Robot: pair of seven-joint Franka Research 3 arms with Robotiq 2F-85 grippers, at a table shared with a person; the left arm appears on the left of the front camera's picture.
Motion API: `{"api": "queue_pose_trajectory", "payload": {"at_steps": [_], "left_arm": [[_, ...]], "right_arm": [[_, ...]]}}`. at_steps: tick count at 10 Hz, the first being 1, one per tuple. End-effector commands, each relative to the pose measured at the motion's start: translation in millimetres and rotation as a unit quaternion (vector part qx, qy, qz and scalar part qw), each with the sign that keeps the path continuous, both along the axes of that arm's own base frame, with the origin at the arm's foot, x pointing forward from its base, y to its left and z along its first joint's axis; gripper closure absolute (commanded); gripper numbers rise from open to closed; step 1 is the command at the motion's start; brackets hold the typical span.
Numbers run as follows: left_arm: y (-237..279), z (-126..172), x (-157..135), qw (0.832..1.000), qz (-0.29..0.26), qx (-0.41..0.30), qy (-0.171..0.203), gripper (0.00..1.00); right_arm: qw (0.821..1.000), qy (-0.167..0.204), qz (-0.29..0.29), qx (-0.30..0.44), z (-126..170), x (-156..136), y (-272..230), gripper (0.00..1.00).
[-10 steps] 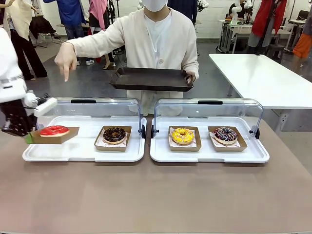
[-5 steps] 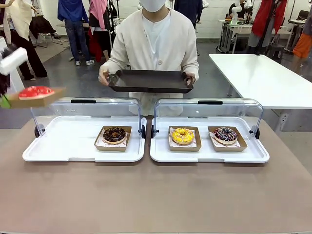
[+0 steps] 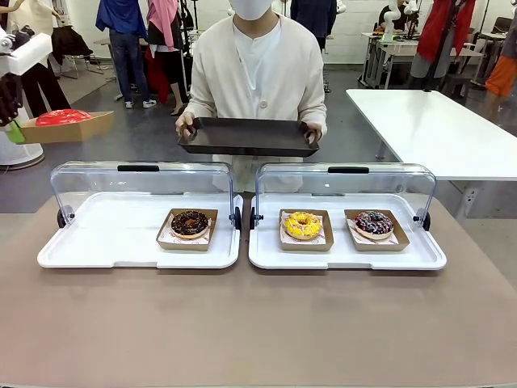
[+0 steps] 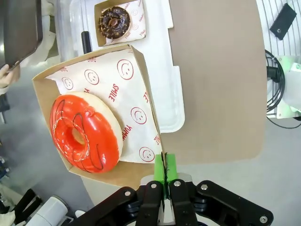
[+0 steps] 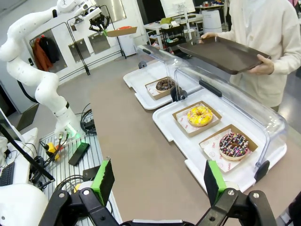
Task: Provide the desired donut to the person.
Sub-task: Pick up and lift the Paper togo box containing the Donut pointed at by the person, then place the picked Paper togo box onto the Handle tray extended by the person.
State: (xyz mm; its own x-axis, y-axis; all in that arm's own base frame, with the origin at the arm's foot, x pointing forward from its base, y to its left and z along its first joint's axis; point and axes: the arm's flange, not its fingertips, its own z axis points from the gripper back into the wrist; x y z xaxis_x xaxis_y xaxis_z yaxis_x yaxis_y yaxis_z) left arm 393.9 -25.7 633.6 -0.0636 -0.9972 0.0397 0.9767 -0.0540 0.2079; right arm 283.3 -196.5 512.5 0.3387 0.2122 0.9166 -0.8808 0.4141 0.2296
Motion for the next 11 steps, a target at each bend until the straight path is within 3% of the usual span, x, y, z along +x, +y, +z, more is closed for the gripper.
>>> {"api": "queue_pose_trajectory", "payload": {"at_steps": [1,11], "left_arm": [[1.8,0.4,-15.7,1.0,-0.005,0.0,-0.01,1.0],[1.8,0.4,-15.7,1.0,-0.005,0.0,-0.01,1.0]], "right_arm": [[1.0,-0.006,0.001,0.007,-0.8,0.6,1.0,0.0],[1.0,-0.006,0.001,0.007,-0.8,0.6,1.0,0.0]]}}
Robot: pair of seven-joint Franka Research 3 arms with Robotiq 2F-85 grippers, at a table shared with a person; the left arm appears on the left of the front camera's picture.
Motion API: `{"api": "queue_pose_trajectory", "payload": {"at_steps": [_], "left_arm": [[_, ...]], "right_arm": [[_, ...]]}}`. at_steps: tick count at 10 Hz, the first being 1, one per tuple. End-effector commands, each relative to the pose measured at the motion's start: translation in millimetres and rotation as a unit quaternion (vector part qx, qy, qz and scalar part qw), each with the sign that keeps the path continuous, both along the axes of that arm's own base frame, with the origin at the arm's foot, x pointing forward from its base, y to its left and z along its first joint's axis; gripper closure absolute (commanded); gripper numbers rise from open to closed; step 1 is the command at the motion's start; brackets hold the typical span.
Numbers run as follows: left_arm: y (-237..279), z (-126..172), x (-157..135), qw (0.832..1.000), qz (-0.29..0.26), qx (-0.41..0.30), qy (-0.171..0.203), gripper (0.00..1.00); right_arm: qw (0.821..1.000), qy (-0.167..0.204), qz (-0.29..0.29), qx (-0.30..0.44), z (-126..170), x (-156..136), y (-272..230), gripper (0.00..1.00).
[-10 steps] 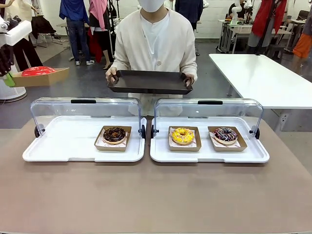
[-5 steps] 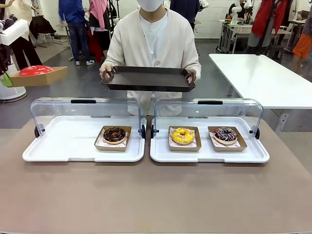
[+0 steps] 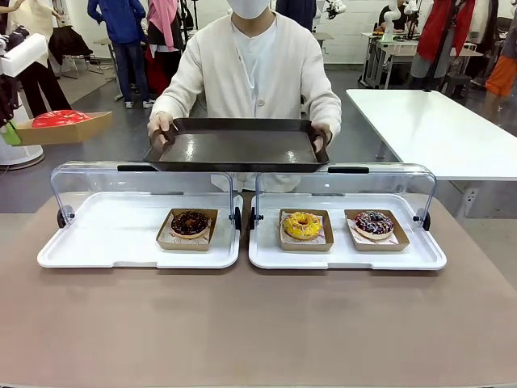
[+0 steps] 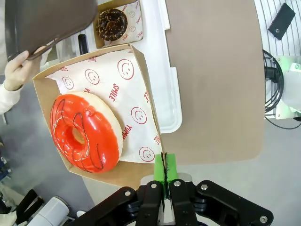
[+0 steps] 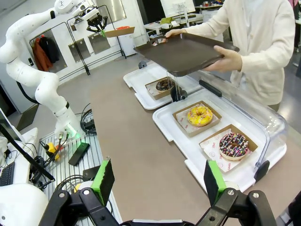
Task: Provide the desired donut to the person.
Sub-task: Place the picked Paper togo box onto the Handle tray extended by the person.
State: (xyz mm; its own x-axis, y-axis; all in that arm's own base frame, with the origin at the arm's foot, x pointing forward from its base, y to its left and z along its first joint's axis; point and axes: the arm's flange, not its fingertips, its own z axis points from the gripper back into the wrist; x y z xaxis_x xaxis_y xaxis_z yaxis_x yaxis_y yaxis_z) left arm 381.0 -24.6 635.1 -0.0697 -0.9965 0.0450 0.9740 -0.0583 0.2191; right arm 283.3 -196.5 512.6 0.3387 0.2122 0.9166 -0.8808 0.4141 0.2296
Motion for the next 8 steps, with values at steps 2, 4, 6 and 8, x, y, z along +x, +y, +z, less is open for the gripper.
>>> {"api": "queue_pose_trajectory", "payload": {"at_steps": [2,4,6,8], "left_arm": [[0.8,-1.1,-2.9,1.0,-0.002,0.003,-0.005,1.0],[0.8,-1.1,-2.9,1.0,-0.002,0.003,-0.005,1.0],[0.8,-1.1,-2.9,1.0,-0.002,0.003,-0.005,1.0],[0.8,-1.1,-2.9,1.0,-0.002,0.003,-0.005,1.0]], "right_arm": [[1.0,-0.006,0.001,0.007,-0.8,0.6,1.0,0.0],[1.0,-0.006,0.001,0.007,-0.8,0.6,1.0,0.0],[1.0,-0.006,0.001,0.007,-0.8,0.6,1.0,0.0],[1.0,-0.006,0.001,0.007,-0.8,0.6,1.0,0.0]]}}
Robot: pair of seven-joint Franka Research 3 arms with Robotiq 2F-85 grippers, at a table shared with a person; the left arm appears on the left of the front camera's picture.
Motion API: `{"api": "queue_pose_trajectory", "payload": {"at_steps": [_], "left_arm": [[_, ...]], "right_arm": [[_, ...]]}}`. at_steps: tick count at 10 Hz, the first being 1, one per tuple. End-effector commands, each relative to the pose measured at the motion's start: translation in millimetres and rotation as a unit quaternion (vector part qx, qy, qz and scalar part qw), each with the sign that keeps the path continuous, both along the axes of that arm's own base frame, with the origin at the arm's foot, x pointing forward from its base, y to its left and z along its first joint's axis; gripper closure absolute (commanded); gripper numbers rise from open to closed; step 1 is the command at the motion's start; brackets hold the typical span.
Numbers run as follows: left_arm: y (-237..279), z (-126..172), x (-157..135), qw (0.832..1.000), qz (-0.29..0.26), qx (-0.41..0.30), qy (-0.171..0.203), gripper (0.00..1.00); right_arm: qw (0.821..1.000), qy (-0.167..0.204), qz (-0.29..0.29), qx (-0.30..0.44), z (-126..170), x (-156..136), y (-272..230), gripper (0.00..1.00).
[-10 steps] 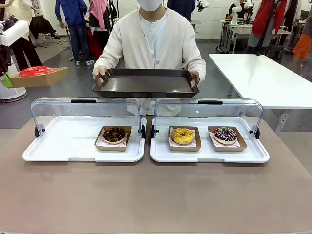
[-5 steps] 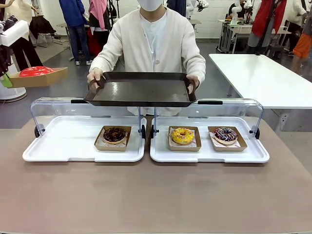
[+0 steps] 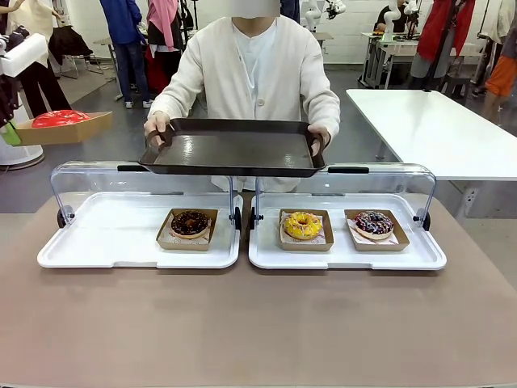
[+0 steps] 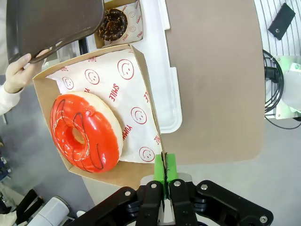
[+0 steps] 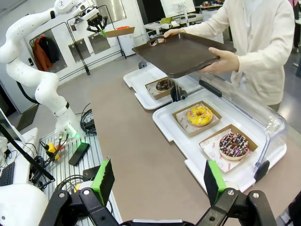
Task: Provide the desired donut to the person.
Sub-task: Place the picked Paper togo box onto the Handle tray extended by the person.
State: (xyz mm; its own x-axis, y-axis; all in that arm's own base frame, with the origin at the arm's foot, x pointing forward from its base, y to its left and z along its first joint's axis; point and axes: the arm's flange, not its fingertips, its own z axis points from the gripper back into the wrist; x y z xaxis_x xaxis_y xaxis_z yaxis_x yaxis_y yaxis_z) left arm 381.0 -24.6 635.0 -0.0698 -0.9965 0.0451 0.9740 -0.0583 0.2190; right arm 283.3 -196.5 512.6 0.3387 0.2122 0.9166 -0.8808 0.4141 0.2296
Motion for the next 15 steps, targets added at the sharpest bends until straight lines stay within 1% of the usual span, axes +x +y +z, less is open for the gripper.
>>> {"api": "queue_pose_trajectory", "payload": {"at_steps": [1,8,9,10,11,12,13,14,15], "left_arm": [[0.8,-1.1,-2.9,1.0,-0.002,0.003,-0.005,1.0],[0.8,-1.1,-2.9,1.0,-0.002,0.003,-0.005,1.0],[0.0,0.0,0.0,1.0,0.0,0.0,0.0,0.99],[-14.8,15.8,-5.9,1.0,-0.002,0.002,-0.013,0.99],[-29.8,35.9,-6.7,0.999,-0.014,0.013,-0.042,0.99],[-49.4,57.1,-2.6,0.998,-0.028,0.026,-0.055,0.99],[-70.8,71.8,3.6,0.997,-0.034,0.04,-0.063,0.99],[-97.0,79.7,9.1,0.996,-0.031,0.051,-0.067,0.99],[-119.5,82.8,22.1,0.995,-0.025,0.062,-0.074,0.99]], "right_arm": [[1.0,-0.006,0.001,0.007,-0.8,0.6,1.0,0.0],[1.0,-0.006,0.001,0.007,-0.8,0.6,1.0,0.0],[1.0,-0.006,0.001,0.007,-0.8,0.6,1.0,0.0],[1.0,-0.006,0.001,0.007,-0.8,0.6,1.0,0.0],[1.0,-0.006,0.001,0.007,-0.8,0.6,1.0,0.0],[1.0,-0.006,0.001,0.007,-0.8,0.6,1.0,0.0],[1.0,-0.006,0.001,0.007,-0.8,0.6,1.0,0.0],[1.0,-0.006,0.001,0.007,-0.8,0.6,1.0,0.0],[1.0,-0.006,0.001,0.007,-0.8,0.6,1.0,0.0]]}}
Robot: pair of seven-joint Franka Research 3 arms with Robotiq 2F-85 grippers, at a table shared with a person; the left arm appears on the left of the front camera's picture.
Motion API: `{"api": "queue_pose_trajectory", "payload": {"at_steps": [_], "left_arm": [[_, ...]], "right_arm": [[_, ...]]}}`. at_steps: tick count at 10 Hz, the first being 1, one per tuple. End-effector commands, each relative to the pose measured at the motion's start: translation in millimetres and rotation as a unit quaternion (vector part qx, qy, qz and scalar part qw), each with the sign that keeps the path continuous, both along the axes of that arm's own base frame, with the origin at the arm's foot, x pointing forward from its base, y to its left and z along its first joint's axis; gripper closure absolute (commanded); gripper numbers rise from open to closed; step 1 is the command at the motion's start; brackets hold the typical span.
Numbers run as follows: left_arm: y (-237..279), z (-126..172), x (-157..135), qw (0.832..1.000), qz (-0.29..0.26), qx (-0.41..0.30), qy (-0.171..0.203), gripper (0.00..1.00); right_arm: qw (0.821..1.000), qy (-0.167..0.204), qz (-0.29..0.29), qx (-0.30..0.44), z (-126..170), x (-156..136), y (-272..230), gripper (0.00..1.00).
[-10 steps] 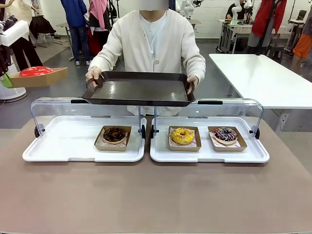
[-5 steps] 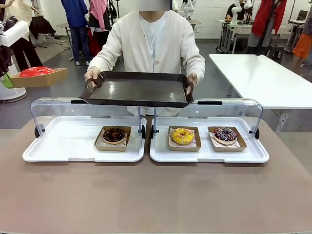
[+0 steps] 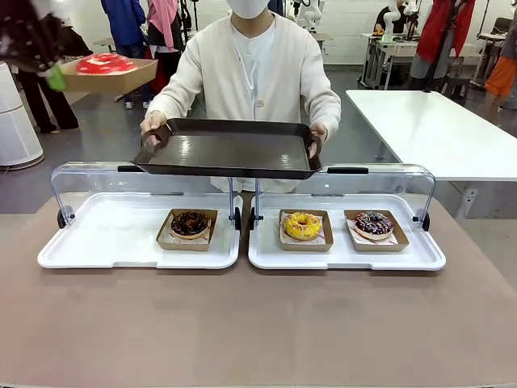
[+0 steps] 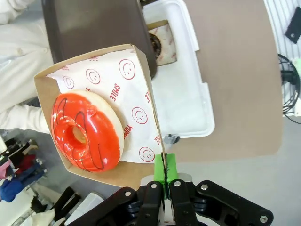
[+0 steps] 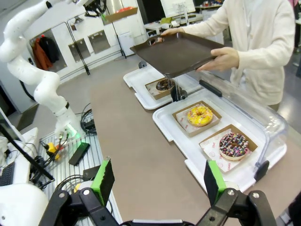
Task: Provide the desired donut to the person.
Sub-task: Place the picked Paper togo box onto the Handle tray extended by the person.
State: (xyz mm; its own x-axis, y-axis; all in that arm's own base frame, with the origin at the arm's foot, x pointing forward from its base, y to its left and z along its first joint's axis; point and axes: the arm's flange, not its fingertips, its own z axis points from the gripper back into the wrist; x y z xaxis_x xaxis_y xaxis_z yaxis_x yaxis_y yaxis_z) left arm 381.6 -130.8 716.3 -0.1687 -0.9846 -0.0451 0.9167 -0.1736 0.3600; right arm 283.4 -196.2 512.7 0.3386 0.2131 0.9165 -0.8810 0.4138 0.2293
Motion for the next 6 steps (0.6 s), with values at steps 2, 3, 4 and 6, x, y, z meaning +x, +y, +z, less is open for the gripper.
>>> {"api": "queue_pose_trajectory", "payload": {"at_steps": [2,3,4,6], "left_arm": [[-54.1,-2.8,62.9,1.0,0.017,0.022,0.008,0.99],[-74.3,-11.0,83.3,0.999,0.016,0.026,0.008,0.99],[-87.1,-20.0,100.1,0.999,0.011,0.021,0.023,0.99],[-104.6,-44.3,132.1,0.999,0.008,0.019,0.042,0.99]], "right_arm": [[1.0,-0.006,0.001,0.007,-1.0,0.4,0.8,0.0],[1.0,-0.006,0.001,0.007,-1.0,0.4,0.8,0.0],[1.0,-0.006,0.001,0.007,-1.0,0.4,0.8,0.0],[1.0,-0.006,0.001,0.007,-1.0,0.4,0.8,0.0]]}}
